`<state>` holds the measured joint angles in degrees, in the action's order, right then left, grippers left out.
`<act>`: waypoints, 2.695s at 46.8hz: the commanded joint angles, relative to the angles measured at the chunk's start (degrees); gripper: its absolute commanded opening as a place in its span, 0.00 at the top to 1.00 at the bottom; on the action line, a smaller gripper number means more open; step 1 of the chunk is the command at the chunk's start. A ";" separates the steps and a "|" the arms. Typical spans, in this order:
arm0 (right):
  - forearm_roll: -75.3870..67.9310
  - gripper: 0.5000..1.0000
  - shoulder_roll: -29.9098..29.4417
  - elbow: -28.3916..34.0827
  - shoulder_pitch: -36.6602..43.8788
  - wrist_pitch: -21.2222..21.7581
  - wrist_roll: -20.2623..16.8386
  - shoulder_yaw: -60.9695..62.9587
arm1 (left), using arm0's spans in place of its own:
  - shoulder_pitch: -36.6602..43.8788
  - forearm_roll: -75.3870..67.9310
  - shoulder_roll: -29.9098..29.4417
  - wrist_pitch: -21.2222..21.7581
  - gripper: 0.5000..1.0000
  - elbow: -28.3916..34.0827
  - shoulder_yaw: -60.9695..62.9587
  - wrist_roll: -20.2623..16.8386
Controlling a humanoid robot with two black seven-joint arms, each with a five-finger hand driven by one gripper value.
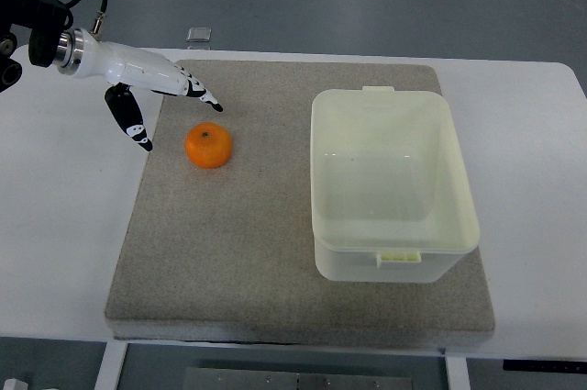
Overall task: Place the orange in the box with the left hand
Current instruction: 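Lower the open left hand around the orange, then close the left hand's fingers around the orange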
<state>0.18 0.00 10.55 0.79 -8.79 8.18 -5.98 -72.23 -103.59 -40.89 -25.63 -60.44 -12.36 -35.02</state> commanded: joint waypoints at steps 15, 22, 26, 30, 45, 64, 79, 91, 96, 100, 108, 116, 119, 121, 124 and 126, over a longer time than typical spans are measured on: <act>0.00 0.14 0.00 0.00 0.00 0.00 0.00 0.00 | 2.26 0.06 4.94 0.93 0.02 4.36 0.14 0.02; 0.00 0.14 0.00 0.00 0.00 0.00 0.00 0.00 | 2.26 -0.29 6.17 1.11 0.02 4.71 1.20 0.02; 0.00 0.14 0.00 0.00 0.00 0.00 0.00 0.00 | 2.26 -0.29 6.88 1.72 0.02 5.77 1.46 0.02; 0.00 0.14 0.00 0.00 0.00 0.00 0.00 0.00 | 2.35 -0.29 7.93 2.60 0.02 7.00 1.55 0.02; 0.00 0.14 0.00 0.00 0.00 0.00 0.00 0.00 | 3.06 0.50 8.46 5.32 0.02 7.97 5.59 0.02; 0.00 0.14 0.00 0.00 0.00 0.00 0.00 0.00 | 3.06 0.50 9.07 5.76 0.03 10.16 5.59 0.02; 0.00 0.14 0.00 0.00 0.00 0.00 0.00 0.00 | 3.85 -0.03 10.22 5.76 0.06 9.99 6.12 0.02; 0.00 0.14 0.00 0.00 0.09 0.00 0.00 0.00 | 3.85 -0.12 10.57 6.03 0.21 9.90 7.26 0.02; 0.00 0.14 0.00 0.00 0.09 0.00 0.00 0.00 | 3.85 -0.20 10.92 8.75 0.29 10.07 7.26 0.02; 0.00 0.14 0.00 0.00 0.00 0.00 0.00 0.00 | 3.85 -0.29 11.01 10.51 0.43 10.16 7.35 0.02; 0.00 0.14 0.00 0.00 0.00 0.00 0.00 0.00 | 3.85 -0.38 11.01 11.39 0.74 10.16 7.70 0.02; 0.00 0.14 0.00 0.00 0.00 0.00 0.00 0.00 | 3.41 -0.56 11.01 11.30 1.00 10.25 9.72 0.02; 0.00 0.14 0.00 0.00 0.00 0.00 0.00 0.00 | 3.23 -0.47 11.01 11.30 1.00 10.16 10.78 0.02; 0.00 0.14 0.00 0.00 0.00 0.00 0.00 0.00 | 3.14 -0.47 11.01 11.30 1.00 10.16 10.87 0.02; 0.00 0.14 0.00 0.00 0.00 0.00 0.00 0.00 | 3.14 -0.38 11.01 11.30 1.00 10.16 10.87 0.02; 0.00 0.14 0.00 0.00 0.00 0.00 0.00 0.00 | 3.06 -0.38 11.01 11.39 1.00 10.25 10.87 0.02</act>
<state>0.17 0.00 10.55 0.79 -8.79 8.17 -5.98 -69.08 -104.09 -29.89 -14.30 -50.26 -1.52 -35.01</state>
